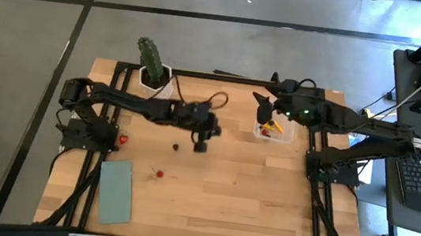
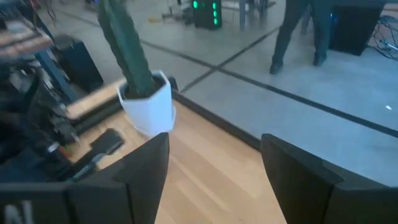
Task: Pick and placing Produce into tupperware
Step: Put the bottom black berry into the transparent bin
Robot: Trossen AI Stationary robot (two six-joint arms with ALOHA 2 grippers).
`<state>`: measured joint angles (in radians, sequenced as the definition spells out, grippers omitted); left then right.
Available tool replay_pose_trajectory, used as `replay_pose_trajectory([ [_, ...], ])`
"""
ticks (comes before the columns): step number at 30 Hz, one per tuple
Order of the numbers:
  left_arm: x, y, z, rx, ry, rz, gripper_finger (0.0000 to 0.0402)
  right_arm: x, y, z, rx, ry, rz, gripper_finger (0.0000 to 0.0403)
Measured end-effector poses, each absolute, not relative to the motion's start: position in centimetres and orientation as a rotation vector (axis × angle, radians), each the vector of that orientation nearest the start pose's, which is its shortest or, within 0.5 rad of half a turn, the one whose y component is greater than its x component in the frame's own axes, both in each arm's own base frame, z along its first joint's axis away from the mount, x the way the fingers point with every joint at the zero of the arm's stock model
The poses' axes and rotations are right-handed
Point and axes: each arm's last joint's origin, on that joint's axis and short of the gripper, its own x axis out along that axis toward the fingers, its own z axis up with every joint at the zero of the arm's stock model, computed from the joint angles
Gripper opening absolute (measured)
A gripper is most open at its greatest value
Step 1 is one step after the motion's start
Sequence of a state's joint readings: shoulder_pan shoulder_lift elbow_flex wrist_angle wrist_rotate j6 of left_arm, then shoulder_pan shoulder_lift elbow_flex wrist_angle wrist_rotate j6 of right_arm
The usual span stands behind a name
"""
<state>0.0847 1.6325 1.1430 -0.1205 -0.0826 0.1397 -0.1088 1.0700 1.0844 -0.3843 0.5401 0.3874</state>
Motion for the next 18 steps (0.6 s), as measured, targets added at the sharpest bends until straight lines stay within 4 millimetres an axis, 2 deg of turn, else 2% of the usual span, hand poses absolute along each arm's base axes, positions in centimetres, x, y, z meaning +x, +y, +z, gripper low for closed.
replay_pose_trajectory([
  [4,37.8,5.8,27.7,0.151,0.504,0.164,0.0084,20.6,-3.7,38.0,0.302,0.172,-0.691,0.0255],
  [8,41.1,7.8,28.6,0.124,0.446,0.137,0.0084,19.0,-3.6,39.1,0.313,0.118,-0.683,0.0255],
  [11,43.9,8.8,28.3,0.121,0.429,0.138,0.0084,18.0,-3.5,39.7,0.32,0.084,-0.677,0.0255],
  [18,49.7,10.1,25.4,0.111,0.426,0.148,0.0084,17.0,-3.3,40.2,0.305,0.059,-0.671,0.0255],
])
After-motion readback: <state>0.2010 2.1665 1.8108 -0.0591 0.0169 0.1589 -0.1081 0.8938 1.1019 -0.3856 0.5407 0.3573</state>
